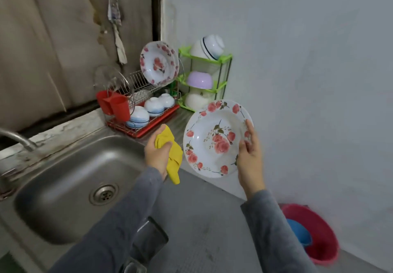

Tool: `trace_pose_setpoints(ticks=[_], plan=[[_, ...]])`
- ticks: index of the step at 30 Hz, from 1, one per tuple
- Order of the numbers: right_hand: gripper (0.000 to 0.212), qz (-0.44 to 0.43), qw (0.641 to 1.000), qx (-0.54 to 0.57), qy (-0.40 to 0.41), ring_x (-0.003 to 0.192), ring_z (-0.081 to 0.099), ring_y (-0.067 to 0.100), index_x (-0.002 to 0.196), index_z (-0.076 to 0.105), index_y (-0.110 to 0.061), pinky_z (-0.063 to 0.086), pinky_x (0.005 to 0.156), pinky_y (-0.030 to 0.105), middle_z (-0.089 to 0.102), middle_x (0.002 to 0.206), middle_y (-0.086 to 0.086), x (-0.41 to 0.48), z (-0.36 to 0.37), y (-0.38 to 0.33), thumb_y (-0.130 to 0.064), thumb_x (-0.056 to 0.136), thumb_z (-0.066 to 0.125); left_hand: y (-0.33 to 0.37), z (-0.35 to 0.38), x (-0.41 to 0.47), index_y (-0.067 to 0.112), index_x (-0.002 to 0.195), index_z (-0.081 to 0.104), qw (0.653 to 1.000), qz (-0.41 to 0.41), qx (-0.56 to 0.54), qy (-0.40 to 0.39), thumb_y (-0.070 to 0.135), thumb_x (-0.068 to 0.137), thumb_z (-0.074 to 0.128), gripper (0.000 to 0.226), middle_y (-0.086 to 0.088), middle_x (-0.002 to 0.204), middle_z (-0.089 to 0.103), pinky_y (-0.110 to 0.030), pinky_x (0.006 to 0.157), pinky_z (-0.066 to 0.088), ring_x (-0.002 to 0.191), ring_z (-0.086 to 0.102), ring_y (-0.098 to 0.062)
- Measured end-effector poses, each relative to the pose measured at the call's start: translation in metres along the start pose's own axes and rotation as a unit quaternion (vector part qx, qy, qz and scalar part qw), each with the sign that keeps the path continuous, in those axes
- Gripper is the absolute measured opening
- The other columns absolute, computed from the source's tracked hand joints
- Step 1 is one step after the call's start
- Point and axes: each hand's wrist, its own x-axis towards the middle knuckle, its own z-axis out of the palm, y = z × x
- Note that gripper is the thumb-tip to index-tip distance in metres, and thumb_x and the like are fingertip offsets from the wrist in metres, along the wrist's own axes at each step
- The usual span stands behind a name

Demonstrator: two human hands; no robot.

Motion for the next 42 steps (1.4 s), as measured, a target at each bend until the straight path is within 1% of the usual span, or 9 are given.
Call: trace_pose_setpoints(ticks=[8,15,18,21,28,32,34,40,42], plan=[[0.052,-0.042,0.996,-0.027,-0.074,0.134,0.05,0.01,0.134,0.049,-0.051,0.047,0.11,0.044,0.052,0.145,-0.011,0.152,0.054,0.018,-0.008,0.105,0.042,0.017,0.071,0.139,0.058,0.096,0.067,0.998,0.033,0.02,0.044,-0.001,0.092,0.058,0.06,0.0,0.128,0.063,-0.051,0.1,0.051,0.115,0.06,-0.025],[0.054,-0.058,0.991,-0.018,-0.12,0.132,0.049,0.003,0.144,0.046,-0.043,0.05,0.105,0.032,0.049,0.147,-0.012,0.256,0.096,0.043,-0.007,0.106,0.04,0.036,0.115,0.221,0.048,0.113,0.061,0.99,0.094,0.039,0.093,-0.004,0.092,0.053,0.057,0.001,0.142,0.054,-0.049,0.107,0.046,0.128,0.052,-0.023],[0.051,-0.091,0.982,-0.011,-0.166,0.114,0.049,-0.023,0.15,0.043,-0.029,0.047,0.092,0.008,0.047,0.131,-0.032,0.294,0.118,0.049,-0.003,0.105,0.04,0.039,0.127,0.255,0.046,0.113,0.062,0.987,0.096,0.018,0.131,-0.002,0.092,0.056,0.052,-0.001,0.13,0.062,-0.05,0.1,0.051,0.117,0.06,-0.025],[0.049,-0.123,0.972,-0.016,-0.199,0.112,0.047,-0.025,0.151,0.042,-0.021,0.046,0.098,0.01,0.046,0.124,-0.033,0.335,0.145,0.059,-0.003,0.106,0.039,0.043,0.133,0.284,0.038,0.12,0.062,0.98,0.113,0.005,0.163,-0.001,0.094,0.057,0.048,0.006,0.108,0.067,-0.039,0.085,0.058,0.098,0.066,-0.019],[0.047,-0.153,0.95,0.008,-0.273,0.11,0.041,-0.033,0.153,0.038,-0.025,0.035,0.093,-0.003,0.041,0.125,-0.041,0.413,0.202,0.063,-0.009,0.108,0.035,0.059,0.141,0.335,0.042,0.117,0.061,0.947,0.15,-0.007,0.285,-0.001,0.094,0.055,0.048,0.0,0.122,0.065,-0.025,0.073,0.055,0.091,0.065,-0.01],[0.05,-0.167,0.935,0.019,-0.313,0.125,0.043,-0.016,0.154,0.035,-0.029,0.037,0.109,0.015,0.043,0.14,-0.024,0.437,0.231,0.059,-0.011,0.108,0.034,0.07,0.145,0.351,0.037,0.122,0.06,0.926,0.182,0.006,0.33,-0.001,0.095,0.056,0.047,0.002,0.119,0.063,-0.02,0.072,0.052,0.087,0.062,-0.004],[0.058,-0.187,0.927,0.016,-0.324,0.137,0.042,0.003,0.154,0.034,-0.029,0.037,0.116,0.027,0.045,0.148,-0.011,0.445,0.247,0.061,0.0,0.104,0.035,0.075,0.145,0.358,0.041,0.116,0.061,0.924,0.186,0.003,0.335,0.003,0.094,0.059,0.045,0.0,0.126,0.062,-0.028,0.086,0.055,0.1,0.064,-0.011],[0.073,-0.245,0.913,-0.031,-0.324,0.142,0.041,0.018,0.153,0.032,-0.036,0.039,0.116,0.047,0.045,0.152,0.002,0.459,0.302,0.079,0.01,0.096,0.034,0.081,0.14,0.377,0.033,0.12,0.063,0.919,0.186,-0.009,0.348,0.025,0.096,0.063,0.025,0.0,0.13,0.061,-0.028,0.095,0.05,0.11,0.061,-0.013],[0.077,-0.269,0.91,-0.046,-0.313,0.135,0.046,0.014,0.154,0.034,-0.029,0.044,0.111,0.049,0.051,0.146,0.006,0.461,0.317,0.086,0.015,0.091,0.036,0.083,0.137,0.384,0.026,0.122,0.066,0.925,0.156,-0.057,0.342,0.045,0.09,0.063,0.038,-0.005,0.127,0.063,-0.039,0.101,0.049,0.111,0.061,-0.021]])
